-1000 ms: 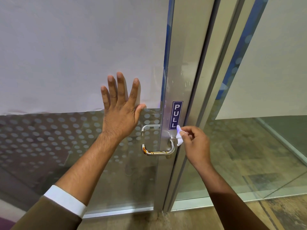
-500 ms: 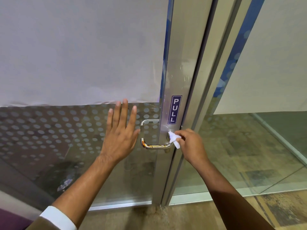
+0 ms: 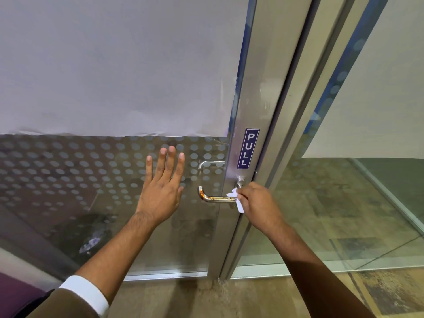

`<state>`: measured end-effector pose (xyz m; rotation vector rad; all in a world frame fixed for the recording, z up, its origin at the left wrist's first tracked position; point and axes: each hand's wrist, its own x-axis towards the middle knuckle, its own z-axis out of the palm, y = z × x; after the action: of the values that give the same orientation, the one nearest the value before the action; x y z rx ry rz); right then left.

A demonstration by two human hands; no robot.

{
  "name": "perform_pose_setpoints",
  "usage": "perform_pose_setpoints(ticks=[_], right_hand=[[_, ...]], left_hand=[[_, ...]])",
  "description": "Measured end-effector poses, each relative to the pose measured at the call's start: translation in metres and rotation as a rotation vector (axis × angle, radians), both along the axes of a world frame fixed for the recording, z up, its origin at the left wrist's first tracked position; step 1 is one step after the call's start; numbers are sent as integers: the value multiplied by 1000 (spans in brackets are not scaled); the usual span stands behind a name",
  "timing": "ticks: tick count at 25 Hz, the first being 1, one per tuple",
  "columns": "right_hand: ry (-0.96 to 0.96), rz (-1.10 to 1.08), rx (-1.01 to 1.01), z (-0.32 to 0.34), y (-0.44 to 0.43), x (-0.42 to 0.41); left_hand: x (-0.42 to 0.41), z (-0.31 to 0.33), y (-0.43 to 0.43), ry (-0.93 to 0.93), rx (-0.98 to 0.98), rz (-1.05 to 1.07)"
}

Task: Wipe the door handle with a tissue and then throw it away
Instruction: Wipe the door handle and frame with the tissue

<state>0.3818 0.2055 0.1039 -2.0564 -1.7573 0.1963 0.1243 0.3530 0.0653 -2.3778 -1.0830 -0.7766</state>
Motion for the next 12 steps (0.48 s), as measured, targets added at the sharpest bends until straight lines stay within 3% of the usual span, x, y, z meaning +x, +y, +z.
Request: perform_pose_setpoints(ticks=[4, 12], right_hand=[[48, -70, -5, 14, 12, 11], [-68, 123, -141, 11, 7, 20]], left_hand=[[-2, 0, 0, 19, -15, 6], [-1, 0, -2, 8, -29, 6]])
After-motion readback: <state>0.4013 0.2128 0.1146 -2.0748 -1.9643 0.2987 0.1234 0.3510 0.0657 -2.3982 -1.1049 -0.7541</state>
